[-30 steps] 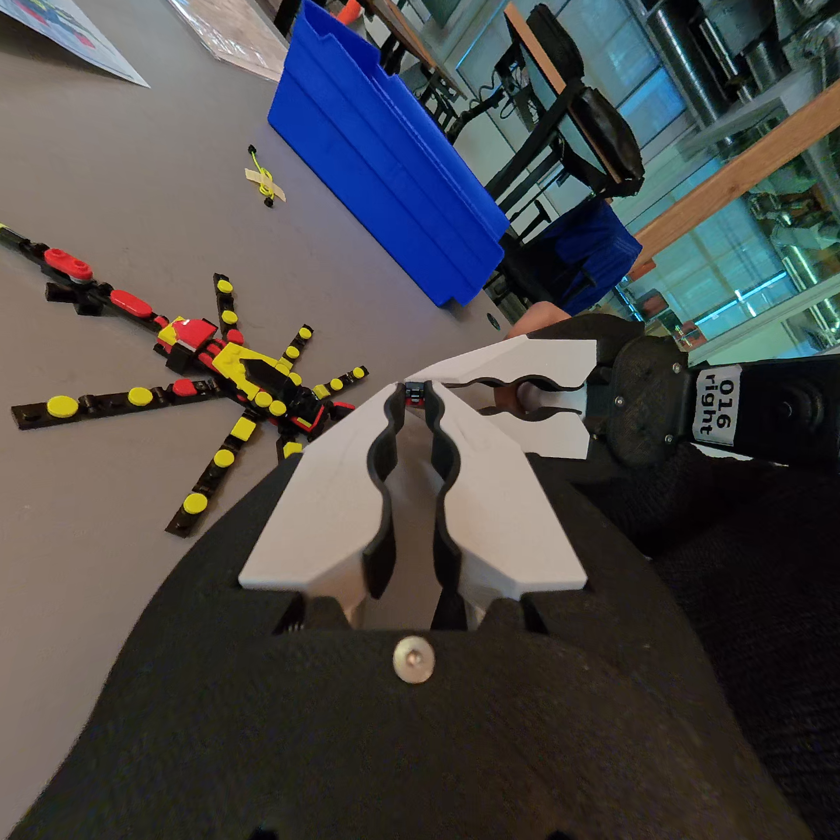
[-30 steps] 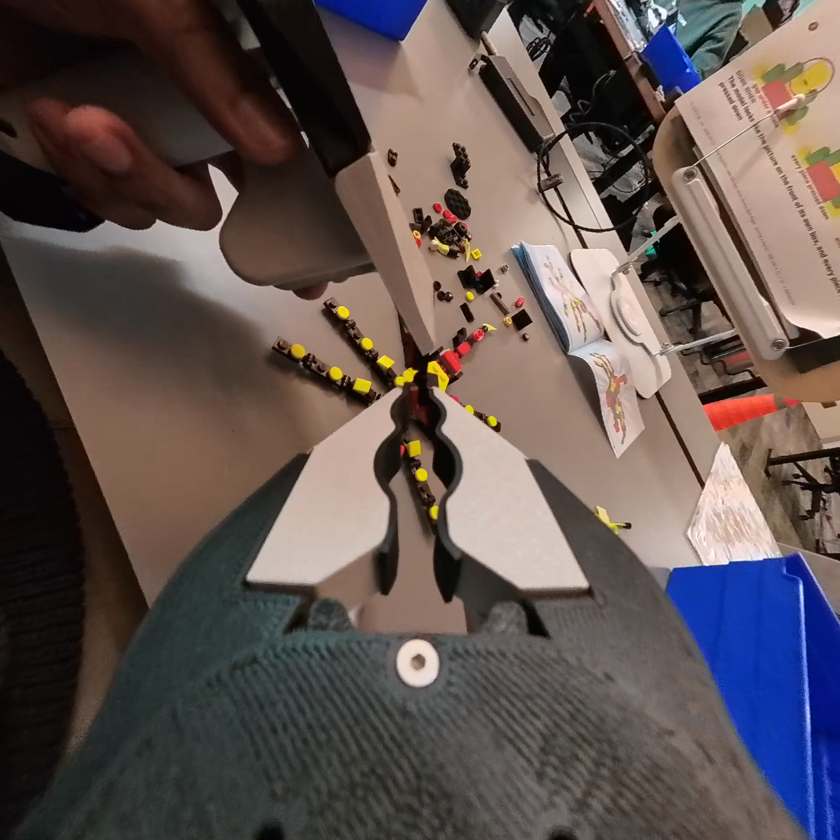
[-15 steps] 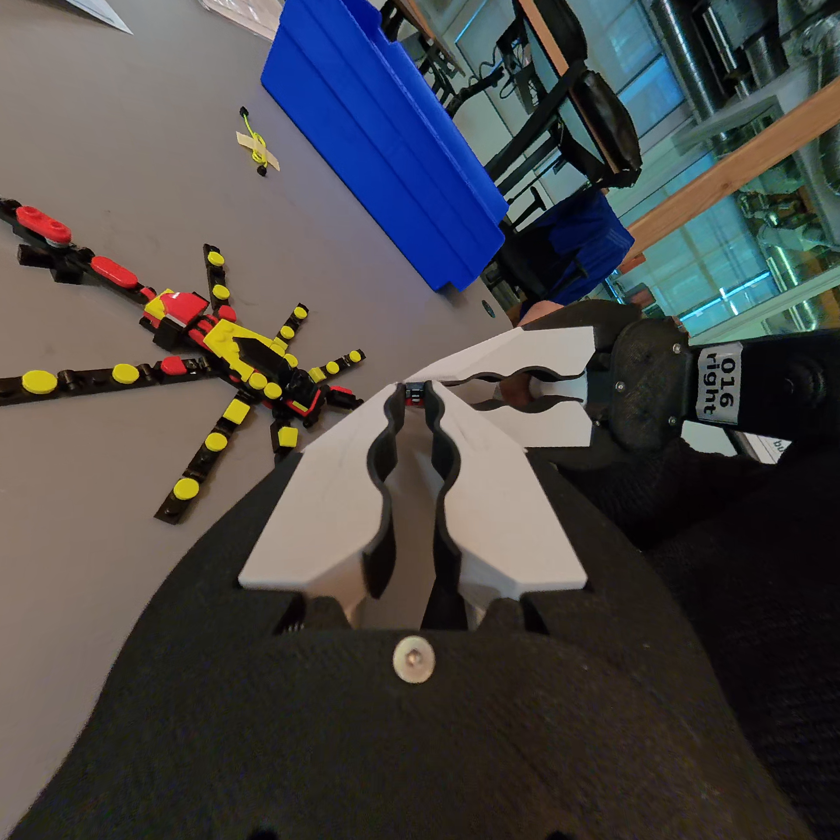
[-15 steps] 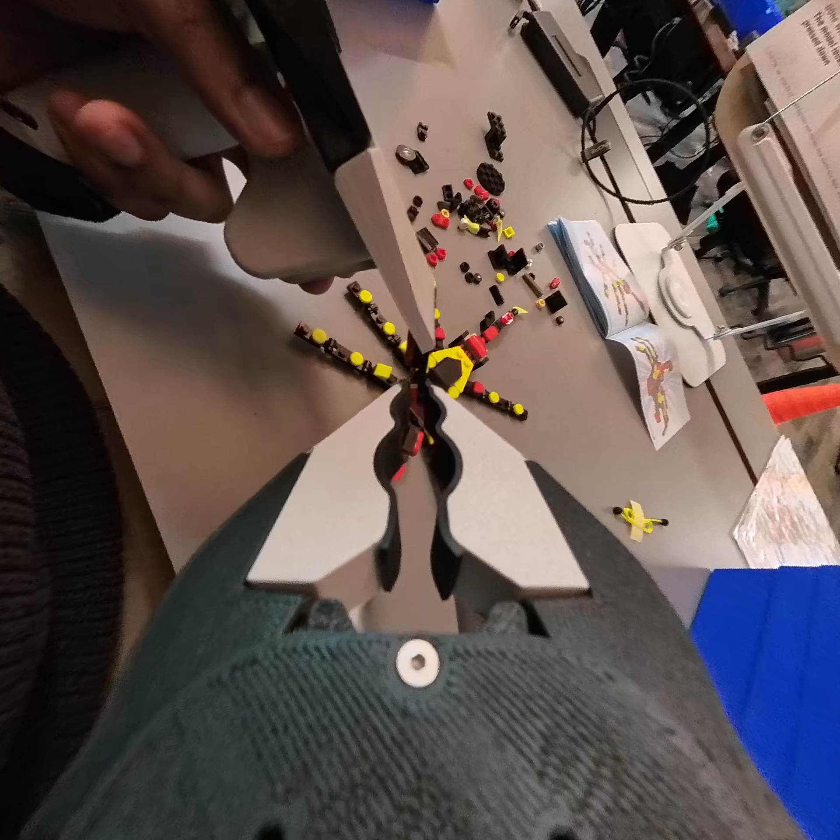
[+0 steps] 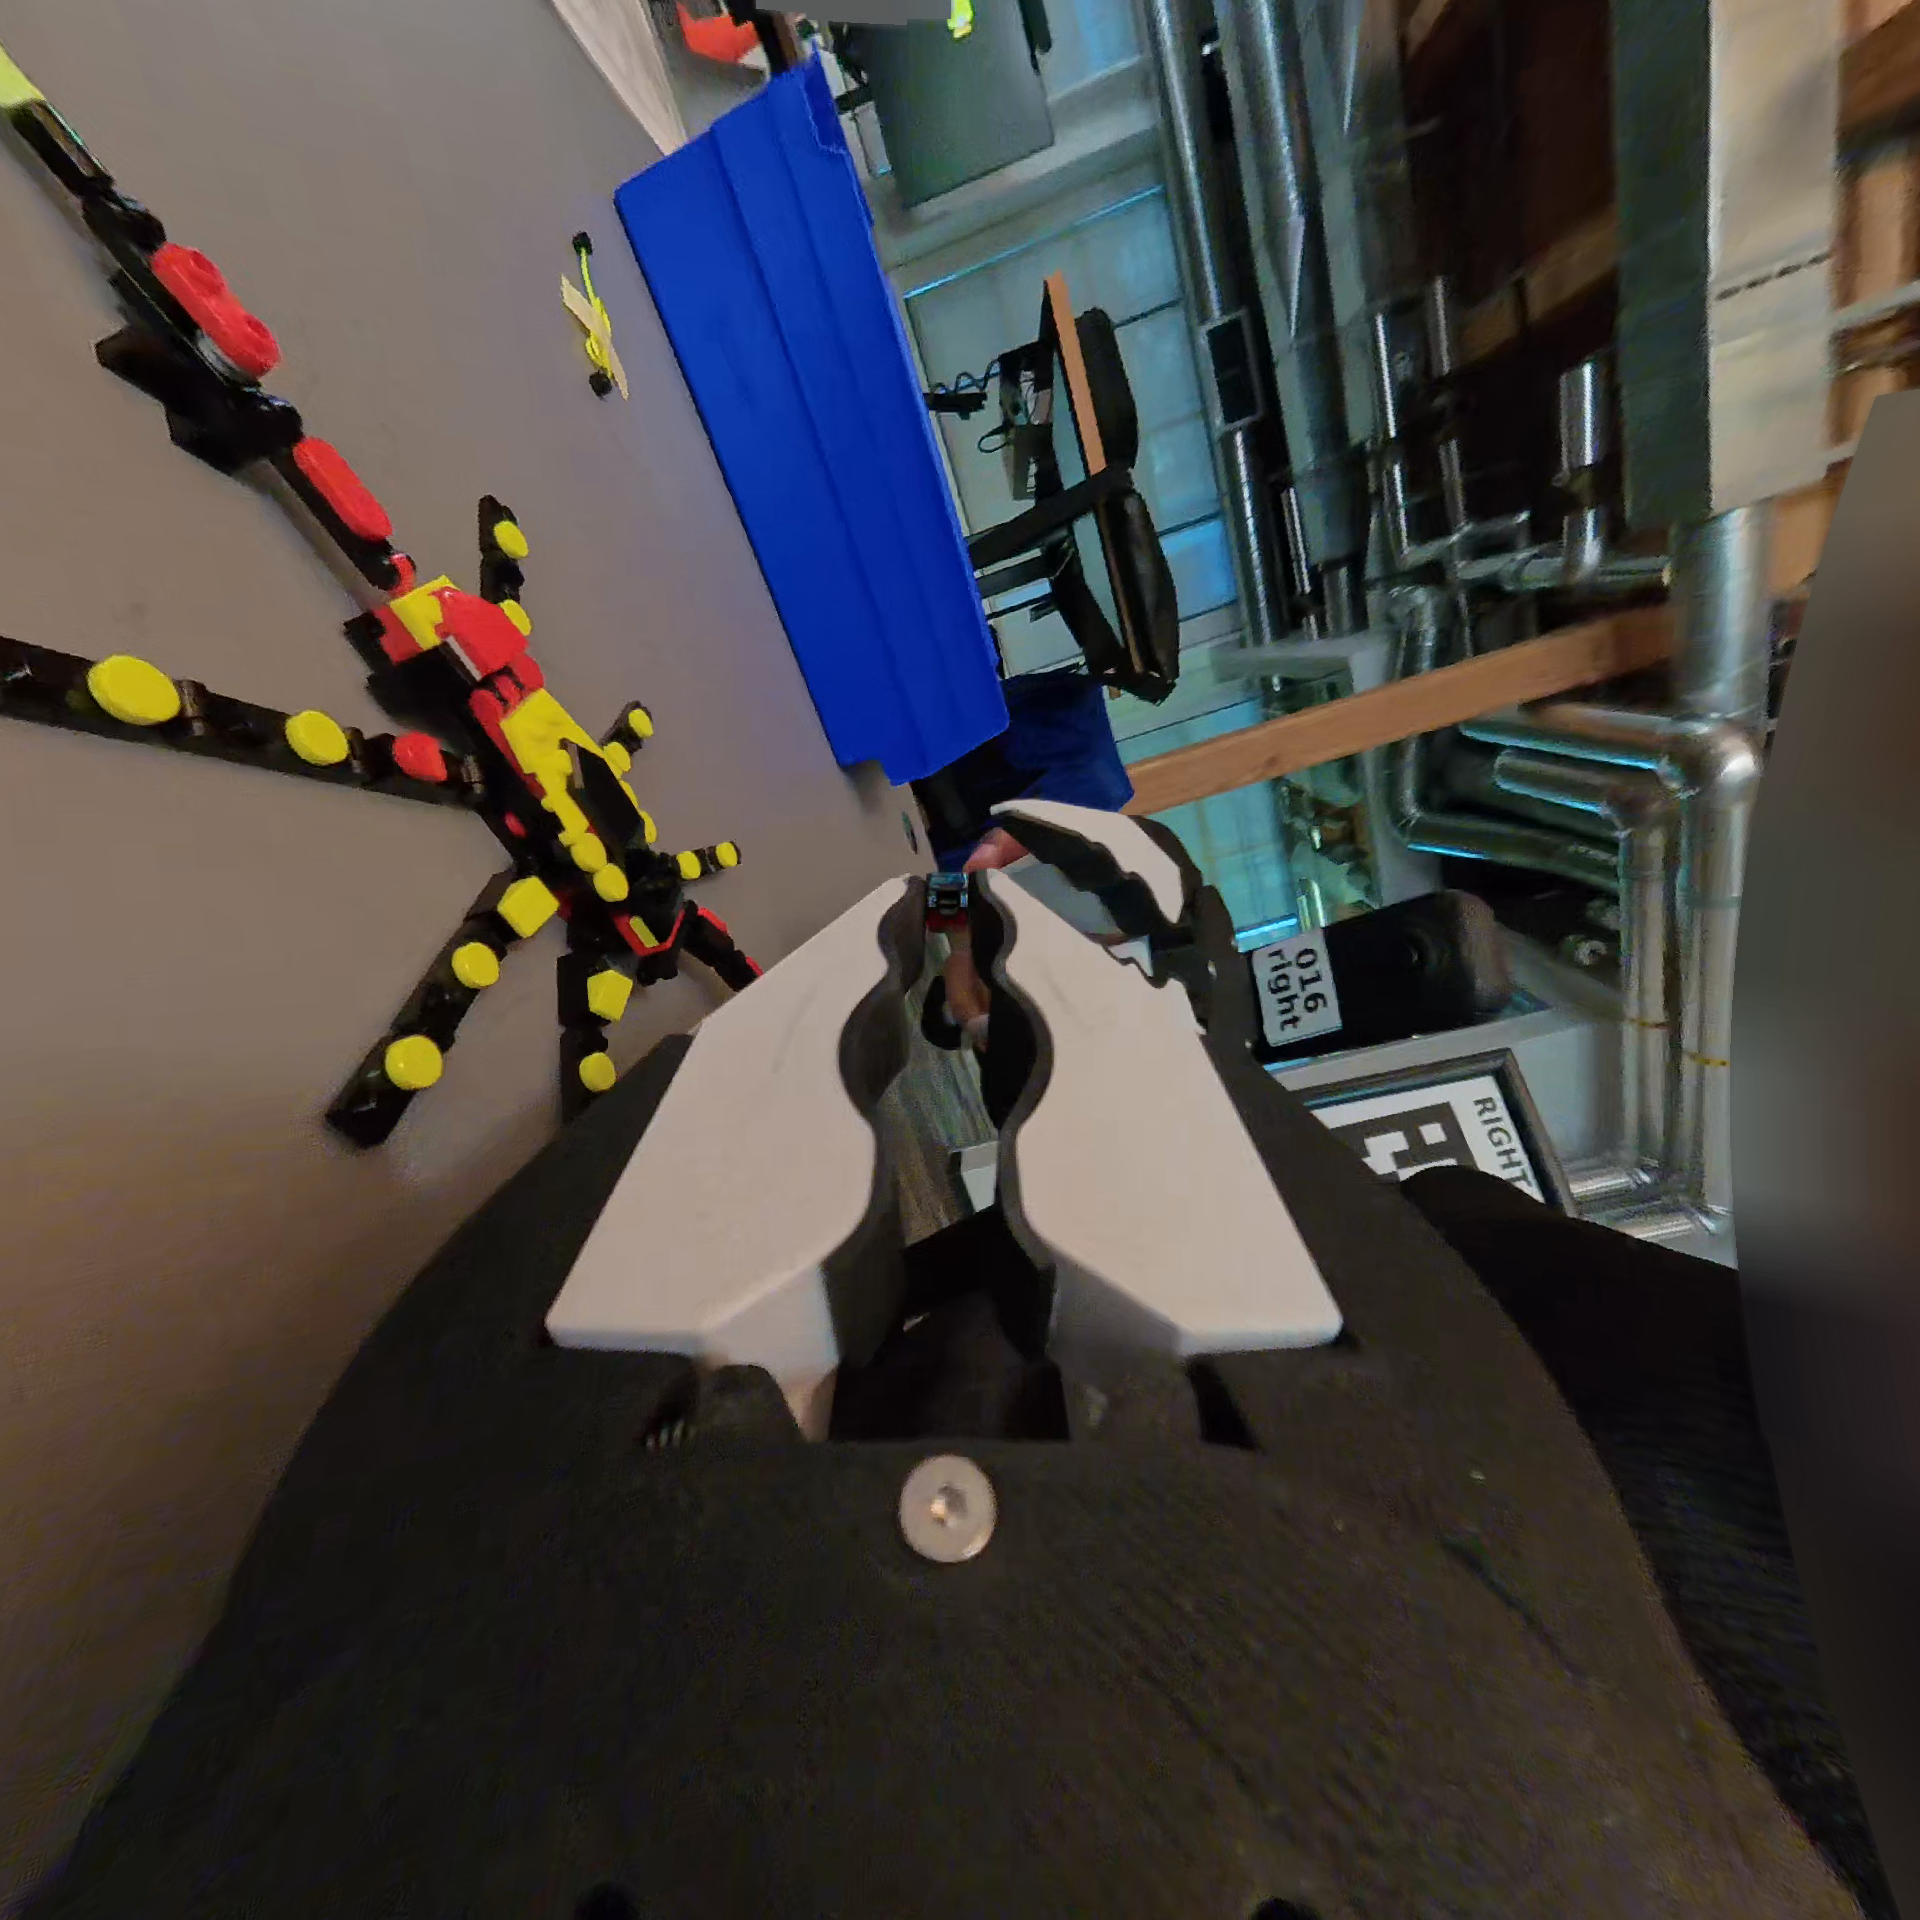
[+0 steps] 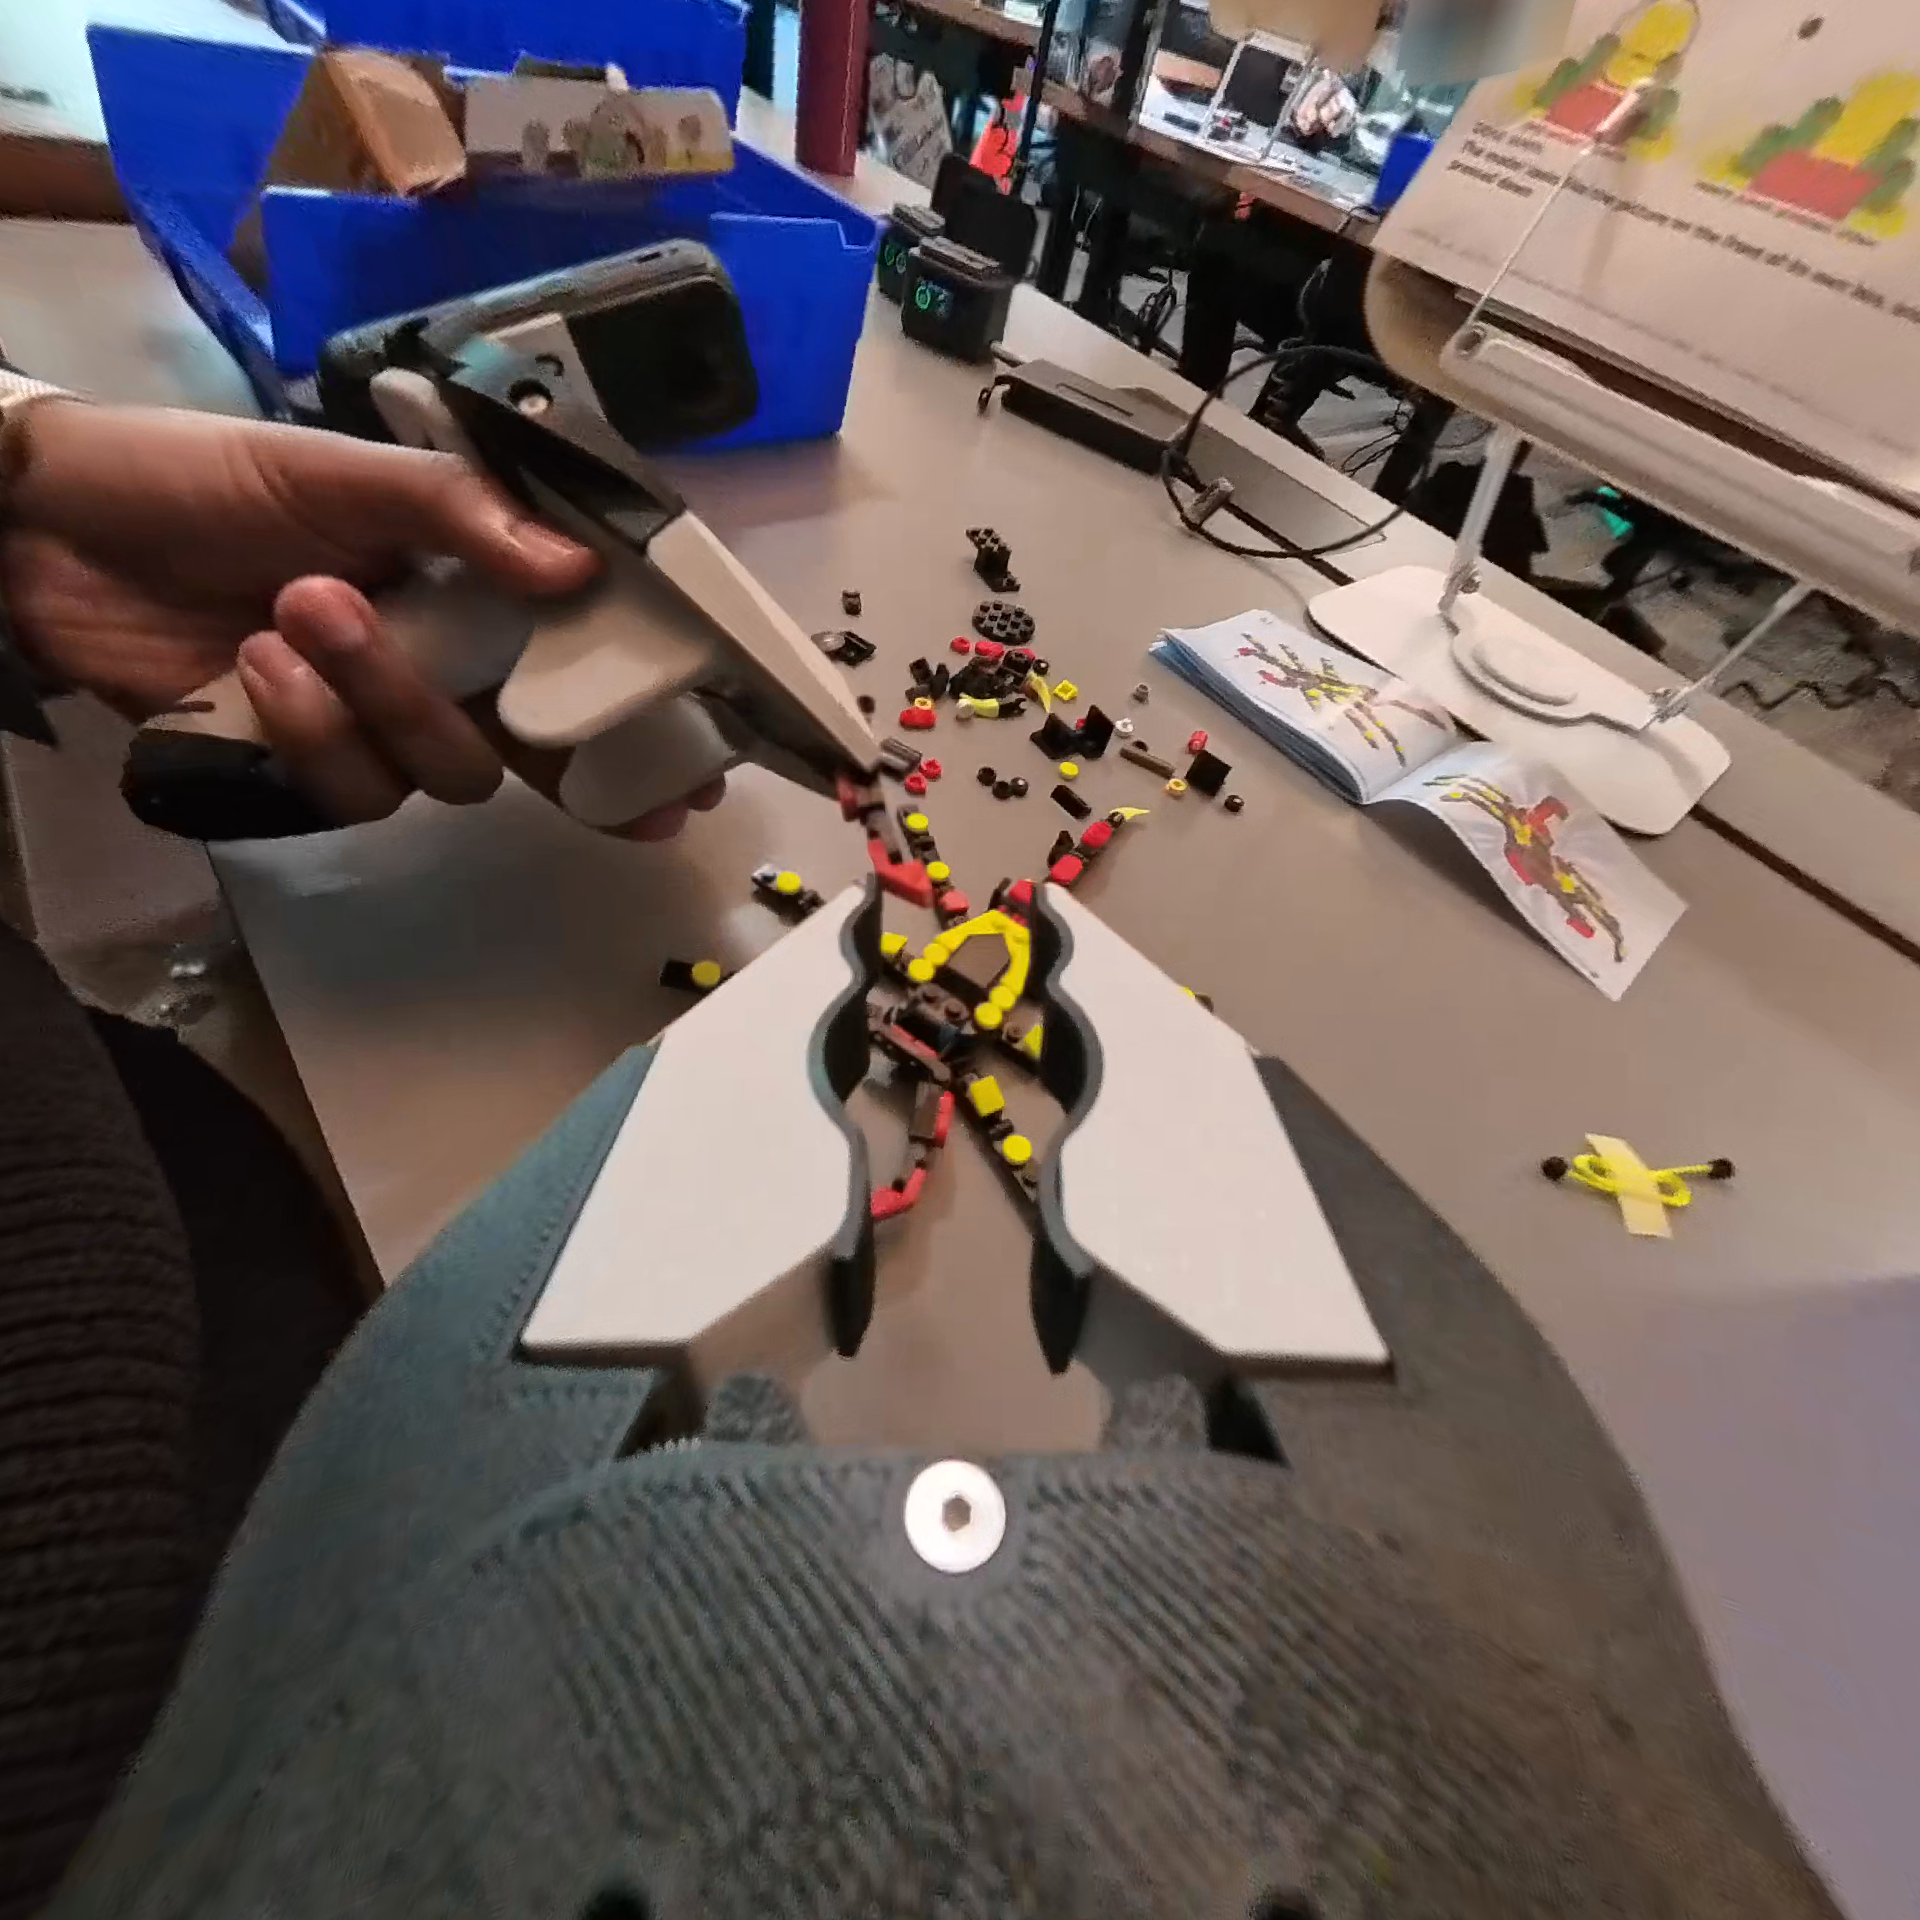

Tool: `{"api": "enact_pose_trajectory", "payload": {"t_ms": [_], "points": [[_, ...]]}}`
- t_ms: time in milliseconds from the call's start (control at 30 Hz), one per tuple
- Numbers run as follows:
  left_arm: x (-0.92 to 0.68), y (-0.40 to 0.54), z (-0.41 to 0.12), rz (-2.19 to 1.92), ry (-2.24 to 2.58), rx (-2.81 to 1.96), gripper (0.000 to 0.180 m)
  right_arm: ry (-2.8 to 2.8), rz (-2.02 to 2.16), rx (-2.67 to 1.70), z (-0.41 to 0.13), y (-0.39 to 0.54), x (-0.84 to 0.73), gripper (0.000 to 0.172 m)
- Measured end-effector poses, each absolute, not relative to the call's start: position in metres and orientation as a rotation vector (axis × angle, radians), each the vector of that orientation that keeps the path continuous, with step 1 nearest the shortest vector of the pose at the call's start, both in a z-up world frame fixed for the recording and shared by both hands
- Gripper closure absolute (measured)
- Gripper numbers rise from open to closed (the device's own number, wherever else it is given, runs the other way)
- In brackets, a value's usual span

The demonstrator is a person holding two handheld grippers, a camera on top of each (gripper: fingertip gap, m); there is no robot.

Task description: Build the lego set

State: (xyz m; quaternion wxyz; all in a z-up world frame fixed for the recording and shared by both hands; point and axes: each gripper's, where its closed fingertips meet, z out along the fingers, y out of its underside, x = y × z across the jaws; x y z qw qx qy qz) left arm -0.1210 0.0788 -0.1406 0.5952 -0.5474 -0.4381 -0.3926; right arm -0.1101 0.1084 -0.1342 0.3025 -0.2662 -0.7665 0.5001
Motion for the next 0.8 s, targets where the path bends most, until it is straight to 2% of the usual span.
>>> {"api": "enact_pose_trajectory", "payload": {"t_ms": [433, 667, 800], "points": [[-0.098, 0.091, -0.146, -1.010, -0.927, -1.377, 0.176, -2.090, 1.403, -0.639, -0.144, 0.089, -0.099, 0.145], [-0.090, 0.093, -0.146, -1.044, -0.885, -1.404, 0.175, -2.135, 1.414, -0.566, -0.147, 0.083, -0.092, 0.162], [-0.088, 0.092, -0.141, -1.045, -0.848, -1.400, 0.171, -2.152, 1.426, -0.546, -0.144, 0.082, -0.090, 0.163]]}}
